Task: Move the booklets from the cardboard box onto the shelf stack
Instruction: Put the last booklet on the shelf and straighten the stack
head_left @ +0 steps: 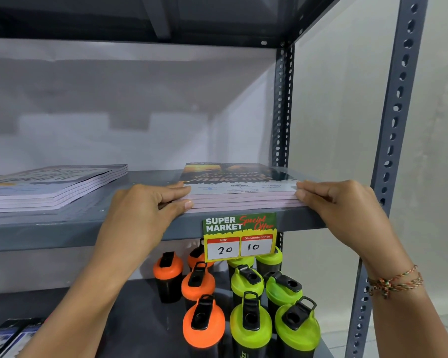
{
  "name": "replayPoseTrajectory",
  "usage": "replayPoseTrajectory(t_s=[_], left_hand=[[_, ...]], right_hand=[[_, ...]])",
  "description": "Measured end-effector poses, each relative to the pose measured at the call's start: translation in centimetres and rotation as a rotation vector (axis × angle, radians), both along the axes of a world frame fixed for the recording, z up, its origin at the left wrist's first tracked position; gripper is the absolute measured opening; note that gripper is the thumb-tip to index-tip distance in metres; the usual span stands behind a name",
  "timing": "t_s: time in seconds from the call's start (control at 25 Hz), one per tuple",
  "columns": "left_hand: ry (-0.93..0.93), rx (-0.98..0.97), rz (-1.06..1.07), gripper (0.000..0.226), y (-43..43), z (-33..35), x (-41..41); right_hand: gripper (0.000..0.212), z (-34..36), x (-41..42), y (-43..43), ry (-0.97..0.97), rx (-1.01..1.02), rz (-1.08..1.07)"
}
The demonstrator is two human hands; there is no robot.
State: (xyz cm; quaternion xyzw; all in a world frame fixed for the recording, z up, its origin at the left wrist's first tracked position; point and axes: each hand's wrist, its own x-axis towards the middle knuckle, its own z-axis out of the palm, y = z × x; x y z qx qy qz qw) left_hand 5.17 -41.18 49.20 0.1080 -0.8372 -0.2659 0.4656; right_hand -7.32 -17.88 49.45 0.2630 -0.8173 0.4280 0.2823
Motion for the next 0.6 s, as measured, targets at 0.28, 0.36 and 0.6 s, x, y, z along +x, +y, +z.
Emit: replayPoseTrajectory(t_s=[0.28,0.36,0.6], left_hand=[[-0.016,0.005,0.006,0.027,-0.11,0.21,-0.09],[-0.021,0.010,0.004,0.026,-0.10,0.23,-0.14],[-0.080,-0.035,-0.035,0.031,-0.53,0.36,0.22]], right_hand=[[0.030,-0.04,-0.16,0.14,-0.022,-0.011,-0.002],[0.028,-0.01,-0.15,0.13,-0.013,-0.021,0.004],[0.032,-0.10,-0.27,0.26,-0.022,-0.005,0.045]])
